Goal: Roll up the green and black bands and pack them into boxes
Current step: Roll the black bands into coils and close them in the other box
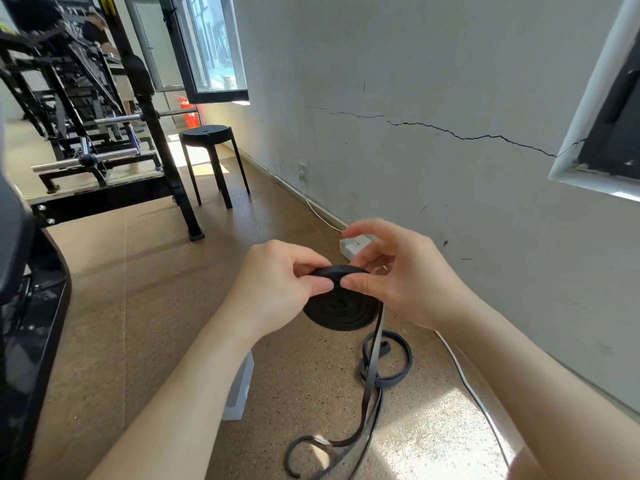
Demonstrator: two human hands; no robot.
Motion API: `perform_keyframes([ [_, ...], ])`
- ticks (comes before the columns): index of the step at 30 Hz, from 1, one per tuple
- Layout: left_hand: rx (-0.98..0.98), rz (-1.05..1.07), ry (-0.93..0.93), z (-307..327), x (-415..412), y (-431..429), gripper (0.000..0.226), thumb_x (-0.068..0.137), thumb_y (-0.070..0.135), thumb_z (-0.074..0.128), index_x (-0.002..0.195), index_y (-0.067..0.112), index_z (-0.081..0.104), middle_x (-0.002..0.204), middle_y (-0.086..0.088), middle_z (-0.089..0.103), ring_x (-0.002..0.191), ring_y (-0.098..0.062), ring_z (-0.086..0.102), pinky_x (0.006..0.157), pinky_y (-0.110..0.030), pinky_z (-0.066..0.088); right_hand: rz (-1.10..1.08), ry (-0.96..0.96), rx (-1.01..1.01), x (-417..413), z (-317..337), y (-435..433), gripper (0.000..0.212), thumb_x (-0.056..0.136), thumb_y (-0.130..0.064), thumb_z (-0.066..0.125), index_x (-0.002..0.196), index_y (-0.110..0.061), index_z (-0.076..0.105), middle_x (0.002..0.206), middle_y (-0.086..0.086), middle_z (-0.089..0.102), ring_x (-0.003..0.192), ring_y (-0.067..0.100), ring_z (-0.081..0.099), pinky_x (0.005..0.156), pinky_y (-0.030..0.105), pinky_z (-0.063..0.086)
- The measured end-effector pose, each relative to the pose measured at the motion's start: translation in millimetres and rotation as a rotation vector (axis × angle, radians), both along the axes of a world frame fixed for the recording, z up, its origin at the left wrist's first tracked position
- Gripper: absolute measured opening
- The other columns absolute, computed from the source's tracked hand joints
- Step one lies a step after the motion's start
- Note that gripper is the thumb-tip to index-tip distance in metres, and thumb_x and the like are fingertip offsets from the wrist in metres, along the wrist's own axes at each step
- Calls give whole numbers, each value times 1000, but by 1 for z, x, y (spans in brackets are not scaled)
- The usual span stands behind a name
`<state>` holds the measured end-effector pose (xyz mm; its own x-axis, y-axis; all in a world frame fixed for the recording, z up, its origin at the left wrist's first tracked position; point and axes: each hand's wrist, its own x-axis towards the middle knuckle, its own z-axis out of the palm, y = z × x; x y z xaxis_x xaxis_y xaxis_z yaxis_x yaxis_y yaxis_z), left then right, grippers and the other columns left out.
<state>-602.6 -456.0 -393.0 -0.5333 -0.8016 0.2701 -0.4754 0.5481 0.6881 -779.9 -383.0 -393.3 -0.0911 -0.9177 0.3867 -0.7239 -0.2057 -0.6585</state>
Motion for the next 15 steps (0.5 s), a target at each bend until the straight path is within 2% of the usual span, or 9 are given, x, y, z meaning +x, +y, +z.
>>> perform_keyframes([
  [3,148,80,179,2,5,-6,27,80,9,75,83,35,68,81,6,73,60,-12,69,53,-25,56,-36,-139,12,-9,-1,-3,32,70,-23,85,96,-30,67,81,-9,70,78,8,67,76,27,56],
  [5,226,106,246,1,5,-7,23,80,6,74,88,27,70,83,-2,74,62,-19,71,53,-33,59,-49,-187,7,-10,-1,-4,24,69,-23,86,85,-29,70,80,-8,72,75,6,68,74,25,56],
  [10,307,107,286,-3,-1,-6,20,81,5,72,99,12,71,86,-6,73,69,-22,72,56,-41,60,-126,-104,-37,-8,3,-4,22,71,-22,85,74,-34,67,71,-14,67,68,-1,63,62,8,47],
  [15,372,13,195,-3,3,-7,15,82,5,71,95,13,70,86,-8,73,77,-23,72,62,-43,61,-122,6,16,-7,2,-1,19,75,-19,82,78,-30,66,74,-14,65,70,0,61,61,6,44],
])
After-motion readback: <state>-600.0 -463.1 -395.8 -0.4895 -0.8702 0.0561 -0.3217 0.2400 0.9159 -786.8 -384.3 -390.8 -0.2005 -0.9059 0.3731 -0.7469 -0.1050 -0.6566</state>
